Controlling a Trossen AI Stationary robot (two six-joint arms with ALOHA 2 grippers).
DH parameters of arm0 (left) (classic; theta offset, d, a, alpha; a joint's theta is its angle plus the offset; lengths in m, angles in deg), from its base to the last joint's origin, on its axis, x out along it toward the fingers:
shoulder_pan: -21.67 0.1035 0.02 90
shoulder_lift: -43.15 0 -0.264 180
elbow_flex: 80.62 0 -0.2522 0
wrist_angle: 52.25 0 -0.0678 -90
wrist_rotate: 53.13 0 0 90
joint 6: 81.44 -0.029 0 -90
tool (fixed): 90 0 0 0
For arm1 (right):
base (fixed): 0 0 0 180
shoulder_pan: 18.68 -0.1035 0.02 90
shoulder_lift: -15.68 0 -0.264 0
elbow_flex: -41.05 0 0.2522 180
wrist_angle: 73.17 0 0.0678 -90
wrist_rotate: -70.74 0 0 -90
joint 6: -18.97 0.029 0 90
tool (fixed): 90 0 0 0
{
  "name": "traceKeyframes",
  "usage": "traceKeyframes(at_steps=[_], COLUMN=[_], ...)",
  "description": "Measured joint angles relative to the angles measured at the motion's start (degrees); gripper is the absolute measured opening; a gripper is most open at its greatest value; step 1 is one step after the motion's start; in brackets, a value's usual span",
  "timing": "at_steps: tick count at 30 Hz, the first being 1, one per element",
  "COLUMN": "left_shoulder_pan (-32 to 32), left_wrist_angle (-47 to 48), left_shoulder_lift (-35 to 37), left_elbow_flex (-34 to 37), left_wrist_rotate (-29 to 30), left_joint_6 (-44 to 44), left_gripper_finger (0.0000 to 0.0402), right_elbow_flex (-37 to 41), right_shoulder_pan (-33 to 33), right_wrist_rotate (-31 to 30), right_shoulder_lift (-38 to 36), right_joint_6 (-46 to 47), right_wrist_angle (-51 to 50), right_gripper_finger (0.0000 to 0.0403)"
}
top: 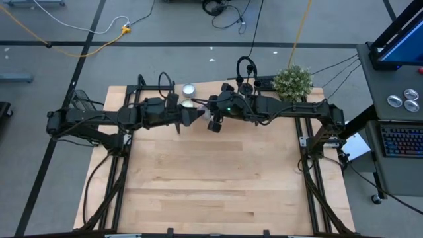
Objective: Pick & Place candle stick holders
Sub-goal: Put the pink and blue scented candle on the shelf
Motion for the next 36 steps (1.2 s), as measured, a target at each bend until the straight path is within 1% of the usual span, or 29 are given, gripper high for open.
traceKeyframes(at_steps=[5,15,19,24,26,28,36], left_shoulder_pan=[0.04,0.01,0.25,0.41,0.37,0.38,0.43], left_wrist_angle=[0.20,-1.12,-3.94,-3.96,-3.91,-3.83,-2.54], left_shoulder_lift=[-0.24,-4.43,-4.55,-4.55,-4.55,-4.55,-4.59], left_elbow_flex=[0.00,-0.02,-0.02,-0.02,-0.02,-0.02,0.00], left_wrist_rotate=[-1.07,-2.77,-2.80,-2.74,-2.76,-2.68,-1.65], left_joint_6=[2.71,10.01,10.74,12.24,12.69,12.75,13.03], left_gripper_finger=[0.0321,0.0321,0.0321,0.0318,0.0304,0.0280,0.0151], right_elbow_flex=[0.00,0.00,0.00,0.00,0.00,0.00,-0.07], right_shoulder_pan=[0.03,-1.02,-1.40,-1.61,-1.69,-1.73,-1.75], right_wrist_rotate=[-0.08,-0.11,-0.16,-0.26,-0.22,-0.22,-0.19], right_shoulder_lift=[0.00,0.00,0.00,0.00,0.00,0.00,-0.09], right_joint_6=[-0.66,-1.96,-1.96,-2.07,-2.23,-2.42,-3.53], right_wrist_angle=[1.22,1.17,0.37,0.36,0.34,0.34,0.56], right_gripper_finger=[0.0000,0.0000,0.0000,0.0000,0.0000,0.0000,0.0000])
